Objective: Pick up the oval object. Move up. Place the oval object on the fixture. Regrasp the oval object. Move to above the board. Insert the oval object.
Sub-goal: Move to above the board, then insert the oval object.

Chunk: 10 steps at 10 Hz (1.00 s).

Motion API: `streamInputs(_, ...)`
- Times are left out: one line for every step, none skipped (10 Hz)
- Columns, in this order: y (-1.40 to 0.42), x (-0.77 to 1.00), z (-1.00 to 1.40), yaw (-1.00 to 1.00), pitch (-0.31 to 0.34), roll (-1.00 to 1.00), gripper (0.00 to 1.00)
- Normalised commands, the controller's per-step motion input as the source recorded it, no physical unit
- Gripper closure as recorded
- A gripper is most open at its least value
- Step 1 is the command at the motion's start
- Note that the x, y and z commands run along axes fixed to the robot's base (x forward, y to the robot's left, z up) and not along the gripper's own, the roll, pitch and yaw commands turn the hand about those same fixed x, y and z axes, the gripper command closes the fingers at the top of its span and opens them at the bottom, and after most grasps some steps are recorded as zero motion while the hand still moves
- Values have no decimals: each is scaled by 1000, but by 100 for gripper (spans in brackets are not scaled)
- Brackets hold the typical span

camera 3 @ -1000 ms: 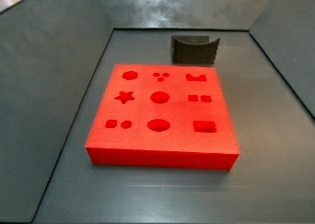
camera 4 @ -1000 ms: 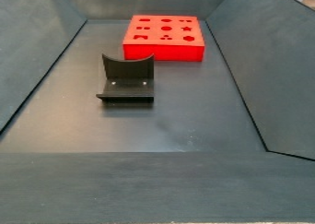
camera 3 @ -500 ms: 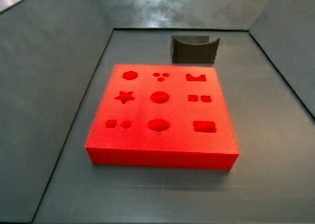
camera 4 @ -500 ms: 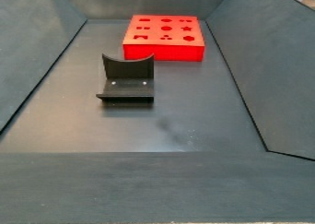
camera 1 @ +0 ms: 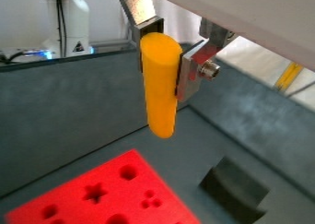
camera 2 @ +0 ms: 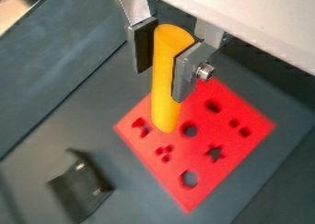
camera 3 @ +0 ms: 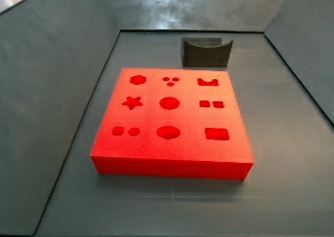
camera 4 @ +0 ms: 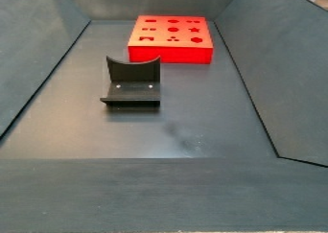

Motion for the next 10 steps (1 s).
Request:
streamInputs(-86,-115,39,-188,38,-1000,100)
streamInputs(-28,-81,17,-165,30,-968,100)
streamInputs(9,-69,7,-110,16,-740,100)
streamInputs(16,-61,3,-50,-5,-461,100)
streamInputs(10,-52,3,-39,-16,-351,100)
streamInputs(14,-36,-1,-21,-20,-217,100)
streamInputs(-31,-17,0,6,-24,9,100)
streamInputs(89,63,-500,137,30,-251,100)
streamInputs(-29,0,-809,91,164,-64,100)
streamInputs(-191,14,-657,483,181,-133,100)
